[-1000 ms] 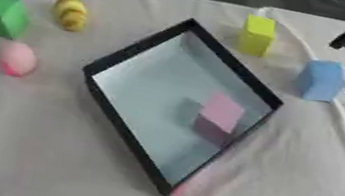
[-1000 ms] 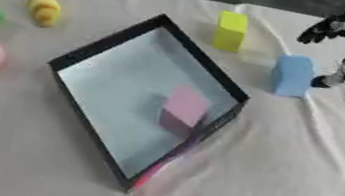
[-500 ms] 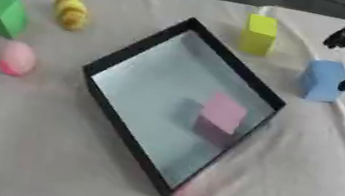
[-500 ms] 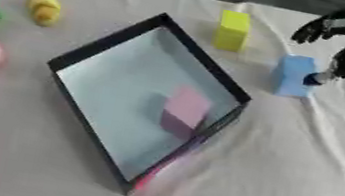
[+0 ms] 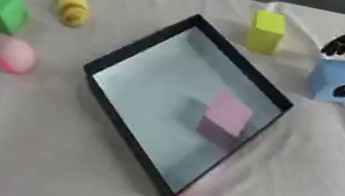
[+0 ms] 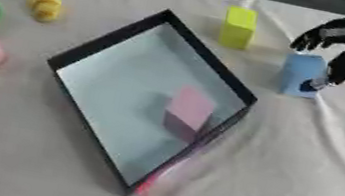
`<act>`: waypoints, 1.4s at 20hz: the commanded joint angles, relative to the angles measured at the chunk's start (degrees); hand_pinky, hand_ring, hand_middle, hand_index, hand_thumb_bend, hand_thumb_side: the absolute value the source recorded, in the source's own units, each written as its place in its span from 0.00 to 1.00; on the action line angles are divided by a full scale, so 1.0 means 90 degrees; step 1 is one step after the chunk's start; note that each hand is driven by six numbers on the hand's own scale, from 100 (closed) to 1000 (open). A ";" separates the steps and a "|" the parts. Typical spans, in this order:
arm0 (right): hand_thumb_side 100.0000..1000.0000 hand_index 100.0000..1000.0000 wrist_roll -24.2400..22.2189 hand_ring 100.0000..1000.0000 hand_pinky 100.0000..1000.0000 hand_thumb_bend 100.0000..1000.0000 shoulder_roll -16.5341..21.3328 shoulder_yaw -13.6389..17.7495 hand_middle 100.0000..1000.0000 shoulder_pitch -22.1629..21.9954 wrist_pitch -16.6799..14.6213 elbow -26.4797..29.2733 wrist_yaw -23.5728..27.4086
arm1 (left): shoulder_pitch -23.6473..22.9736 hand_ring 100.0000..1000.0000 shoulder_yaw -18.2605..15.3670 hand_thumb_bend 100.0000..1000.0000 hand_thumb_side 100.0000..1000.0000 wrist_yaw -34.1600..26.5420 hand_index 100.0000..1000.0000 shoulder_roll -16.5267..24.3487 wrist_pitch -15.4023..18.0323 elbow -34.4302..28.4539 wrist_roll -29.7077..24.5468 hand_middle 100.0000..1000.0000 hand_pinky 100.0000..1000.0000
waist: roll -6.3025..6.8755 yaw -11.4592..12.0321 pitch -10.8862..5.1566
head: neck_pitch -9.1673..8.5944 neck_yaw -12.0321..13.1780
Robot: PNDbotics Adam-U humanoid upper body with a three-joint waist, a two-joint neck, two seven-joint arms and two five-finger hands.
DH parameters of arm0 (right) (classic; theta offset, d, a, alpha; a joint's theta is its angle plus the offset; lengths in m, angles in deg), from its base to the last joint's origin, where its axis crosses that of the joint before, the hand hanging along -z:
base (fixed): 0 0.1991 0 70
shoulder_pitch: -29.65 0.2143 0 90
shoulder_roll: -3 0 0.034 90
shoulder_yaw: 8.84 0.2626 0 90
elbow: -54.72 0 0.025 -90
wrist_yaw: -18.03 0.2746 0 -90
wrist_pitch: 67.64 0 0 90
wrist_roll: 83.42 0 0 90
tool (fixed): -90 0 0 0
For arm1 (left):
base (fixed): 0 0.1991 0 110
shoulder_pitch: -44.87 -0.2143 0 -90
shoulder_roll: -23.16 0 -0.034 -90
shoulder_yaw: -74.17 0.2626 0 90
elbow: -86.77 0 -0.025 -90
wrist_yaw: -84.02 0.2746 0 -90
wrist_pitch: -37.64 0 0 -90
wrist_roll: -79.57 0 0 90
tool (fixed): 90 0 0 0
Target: Pick up objects on the table and place them in the box.
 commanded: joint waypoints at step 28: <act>0.00 0.57 0.1130 0.54 0.68 0.29 -0.0341 -0.0292 0.48 0.0808 0.1406 0.2626 0.1340 | -0.0058 0.75 -0.0109 0.06 0.72 -0.0032 0.78 0.0195 0.0051 -0.0061 0.0114 0.72 0.79 | -0.0065 -0.0104 -0.0409 | 0.0104 -0.0061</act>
